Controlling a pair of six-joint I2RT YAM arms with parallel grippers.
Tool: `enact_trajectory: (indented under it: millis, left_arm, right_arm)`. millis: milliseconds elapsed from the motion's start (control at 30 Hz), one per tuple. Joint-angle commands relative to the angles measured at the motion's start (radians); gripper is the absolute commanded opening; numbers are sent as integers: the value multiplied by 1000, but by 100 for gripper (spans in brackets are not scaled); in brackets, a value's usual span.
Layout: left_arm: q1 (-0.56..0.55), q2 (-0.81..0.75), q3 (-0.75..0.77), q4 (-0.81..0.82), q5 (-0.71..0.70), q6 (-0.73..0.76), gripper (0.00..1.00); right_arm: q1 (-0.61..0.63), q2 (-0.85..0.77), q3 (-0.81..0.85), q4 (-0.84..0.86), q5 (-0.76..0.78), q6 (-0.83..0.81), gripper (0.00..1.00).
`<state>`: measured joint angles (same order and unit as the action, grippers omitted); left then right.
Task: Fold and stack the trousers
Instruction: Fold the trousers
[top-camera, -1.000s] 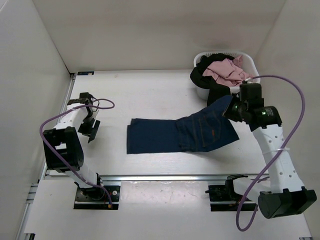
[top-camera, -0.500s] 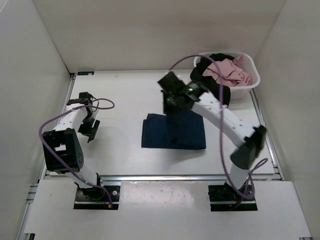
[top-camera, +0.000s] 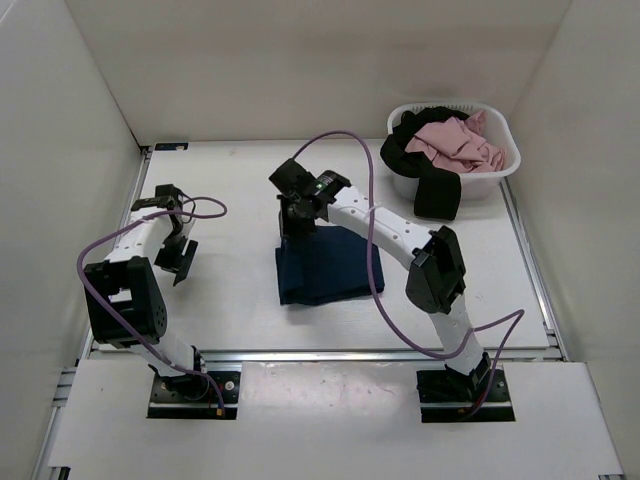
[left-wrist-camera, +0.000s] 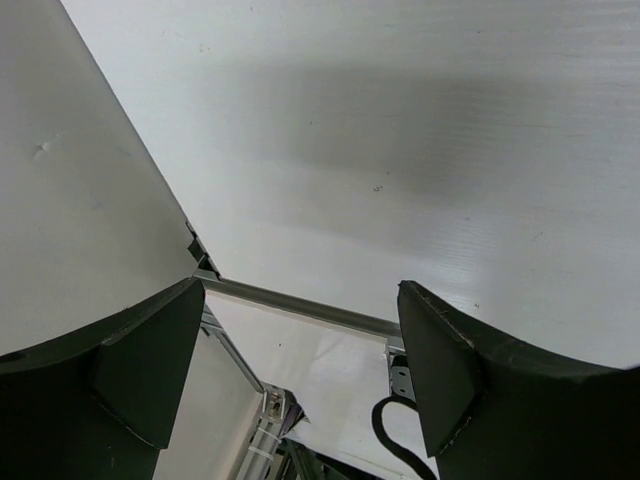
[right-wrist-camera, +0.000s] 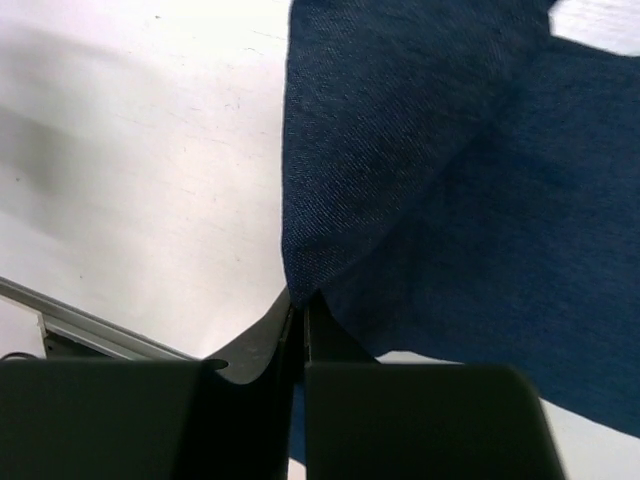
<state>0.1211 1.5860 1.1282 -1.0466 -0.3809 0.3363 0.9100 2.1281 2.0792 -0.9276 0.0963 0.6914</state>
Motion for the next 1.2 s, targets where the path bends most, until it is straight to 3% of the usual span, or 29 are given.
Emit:
enact_trajectory:
  millis: [0, 233, 300, 333, 367, 433, 500, 567, 600, 633, 733, 767, 933, 1000, 1167]
  left_arm:
    - [5, -37, 4, 5, 0, 6, 90]
    - [5, -27, 4, 5, 0, 6, 90]
    - [5, -27, 4, 5, 0, 6, 90]
    - [15, -27, 4, 5, 0, 6, 90]
    - [15, -27, 4, 5, 0, 6, 90]
    - [25, -27, 4, 5, 0, 6, 91]
    - [25, -27, 33, 5, 0, 6, 93]
    - [25, -27, 53, 5, 28, 16, 93]
    - [25, -27, 76, 5, 48, 17, 93]
    - [25, -27, 85, -4, 71, 29, 93]
    - [-43, -27, 122, -16, 177, 40, 91]
    - [-67, -27, 136, -33, 212, 40, 91]
    - [-265, 44, 195, -69, 437, 50, 91]
    - [-307, 74, 208, -47, 473, 59, 91]
    - [-380, 196, 243, 49, 576, 49, 87]
  right_arm:
    - [0, 6, -11, 87, -58, 26, 0]
    - [0, 99, 47, 114, -151, 57, 2]
    - [9, 108, 30, 174, -197, 48, 23]
    - [18, 108, 16, 211, -237, 31, 55]
    - [33, 108, 16, 246, -322, -28, 64]
    - [68, 119, 76, 238, -340, -108, 76]
    - [78, 110, 137, 153, -294, -229, 78]
    - [78, 0, 52, 153, -207, -250, 78]
    - [52, -58, -135, 215, -172, -237, 78]
    - [31, -189, -248, 257, -141, -218, 78]
    - [-101, -395, -614, 338, -41, -104, 77]
    - [-143, -424, -669, 328, -30, -87, 80]
    - [-336, -500, -885, 410, -96, -127, 93]
    - [-382, -501, -978, 475, -223, -141, 93]
    - [-413, -510, -1146, 619, -267, -81, 90]
